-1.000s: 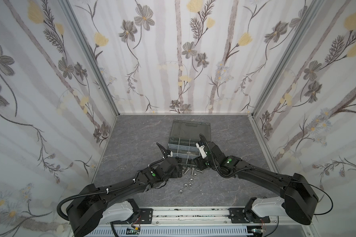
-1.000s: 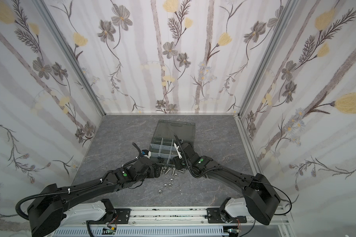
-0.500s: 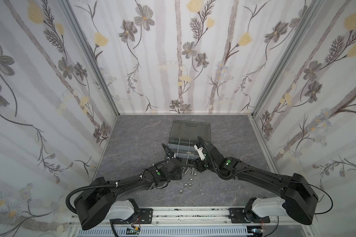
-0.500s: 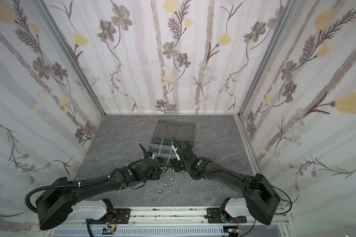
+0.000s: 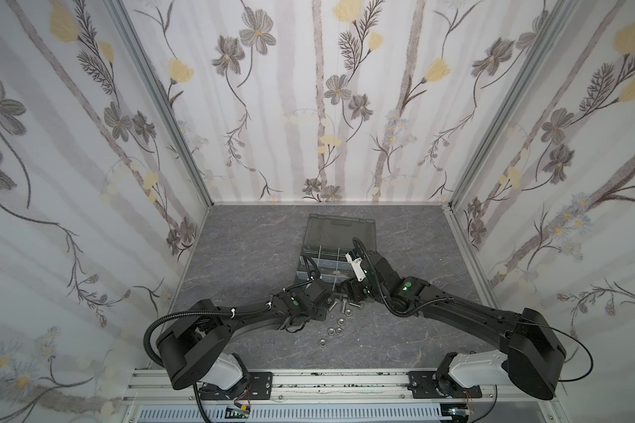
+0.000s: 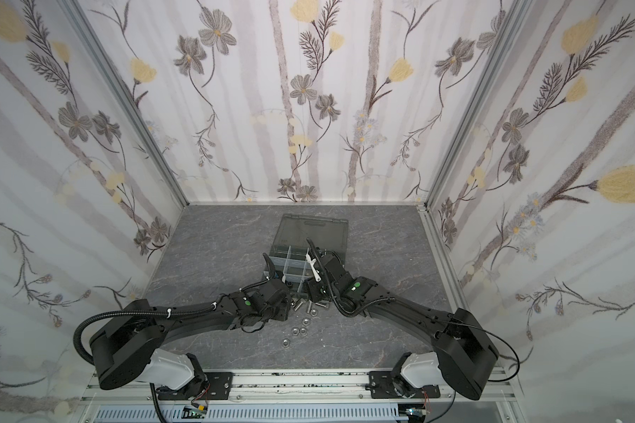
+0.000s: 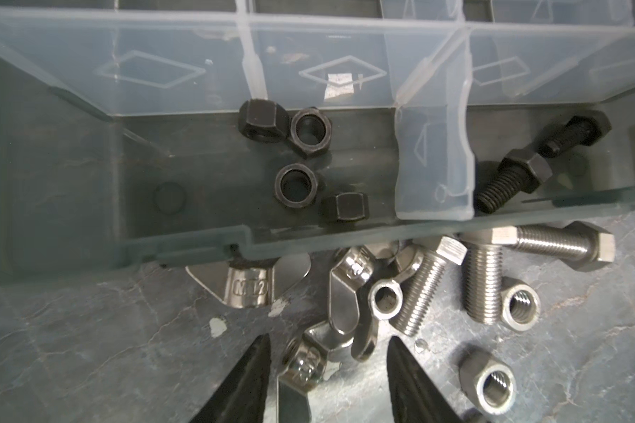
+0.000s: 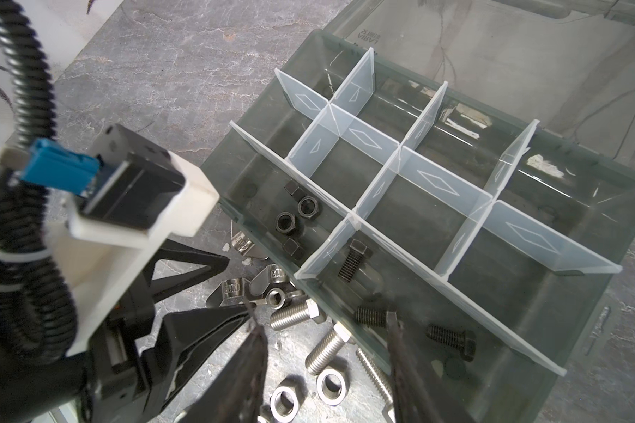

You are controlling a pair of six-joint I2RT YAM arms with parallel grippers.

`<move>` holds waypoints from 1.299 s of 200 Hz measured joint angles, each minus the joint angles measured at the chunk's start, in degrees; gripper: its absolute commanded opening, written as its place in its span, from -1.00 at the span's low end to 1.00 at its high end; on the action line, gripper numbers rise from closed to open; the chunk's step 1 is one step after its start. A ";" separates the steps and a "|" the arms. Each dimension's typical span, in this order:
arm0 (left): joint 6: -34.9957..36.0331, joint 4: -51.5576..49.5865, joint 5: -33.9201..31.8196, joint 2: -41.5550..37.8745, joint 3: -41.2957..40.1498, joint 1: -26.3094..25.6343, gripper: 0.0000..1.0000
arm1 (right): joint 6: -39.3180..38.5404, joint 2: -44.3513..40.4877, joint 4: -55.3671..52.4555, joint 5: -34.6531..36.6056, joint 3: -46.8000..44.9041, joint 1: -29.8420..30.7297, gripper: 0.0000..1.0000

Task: Sort the screws and nuts into containers
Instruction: Pick up the nut at the center of the table.

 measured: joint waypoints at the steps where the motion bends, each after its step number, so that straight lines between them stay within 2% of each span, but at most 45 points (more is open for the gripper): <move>1: 0.02 0.00 0.00 0.07 0.02 0.00 0.02 | 0.02 -0.04 0.00 0.00 -0.04 -0.02 0.07; 40: 0.20 -0.81 0.11 2.27 0.90 -0.02 -0.04 | 1.07 -1.53 -0.04 0.07 -1.29 -0.31 0.07; 137: 1.49 -2.67 0.24 1.75 0.13 -0.42 -0.26 | 1.95 -2.60 -0.09 0.44 -1.84 -0.31 0.07; 215: 1.68 -2.67 -1.14 3.61 0.33 -0.70 -0.58 | 1.88 -2.62 -0.31 1.03 -2.36 -2.23 0.06; 260: 1.29 -3.80 -1.05 -0.11 0.22 -0.70 -0.65 | 1.86 -2.86 -0.44 1.03 -2.40 -2.51 0.06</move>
